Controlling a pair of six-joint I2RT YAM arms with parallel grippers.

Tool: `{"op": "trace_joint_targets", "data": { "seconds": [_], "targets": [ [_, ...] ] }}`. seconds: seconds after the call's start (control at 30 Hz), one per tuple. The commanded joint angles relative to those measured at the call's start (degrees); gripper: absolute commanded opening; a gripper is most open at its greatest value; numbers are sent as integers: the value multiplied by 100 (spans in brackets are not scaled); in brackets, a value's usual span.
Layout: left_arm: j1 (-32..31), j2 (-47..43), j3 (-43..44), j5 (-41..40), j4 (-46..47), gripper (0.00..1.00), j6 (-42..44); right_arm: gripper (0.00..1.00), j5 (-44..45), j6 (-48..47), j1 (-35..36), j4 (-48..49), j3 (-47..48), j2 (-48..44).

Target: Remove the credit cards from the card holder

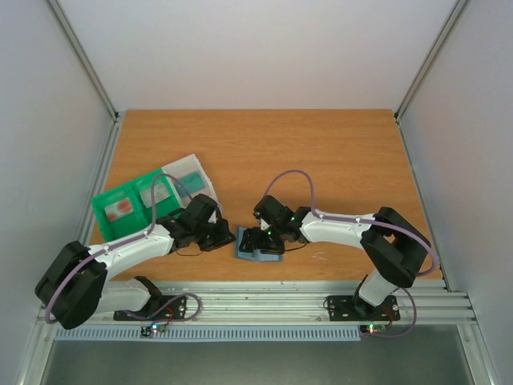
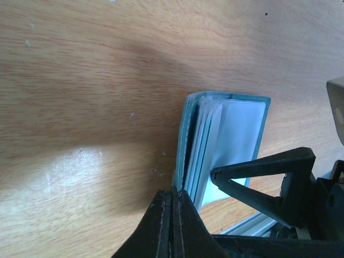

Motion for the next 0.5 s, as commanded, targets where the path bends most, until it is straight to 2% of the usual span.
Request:
{"op": "trace_joint_targets", "data": {
  "seconds": [0.0, 0.23, 0.47],
  "targets": [
    [-6, -178, -63, -100, 313, 1, -76, 79, -80, 73, 44, 62, 180, 198],
    [-15, -192, -64, -126, 243, 0, -41, 75, 122, -19, 44, -136, 233, 332],
    [-14, -277, -8, -173, 81, 1, 58, 70, 576, -112, 48, -512, 157, 26]
  ]
}}
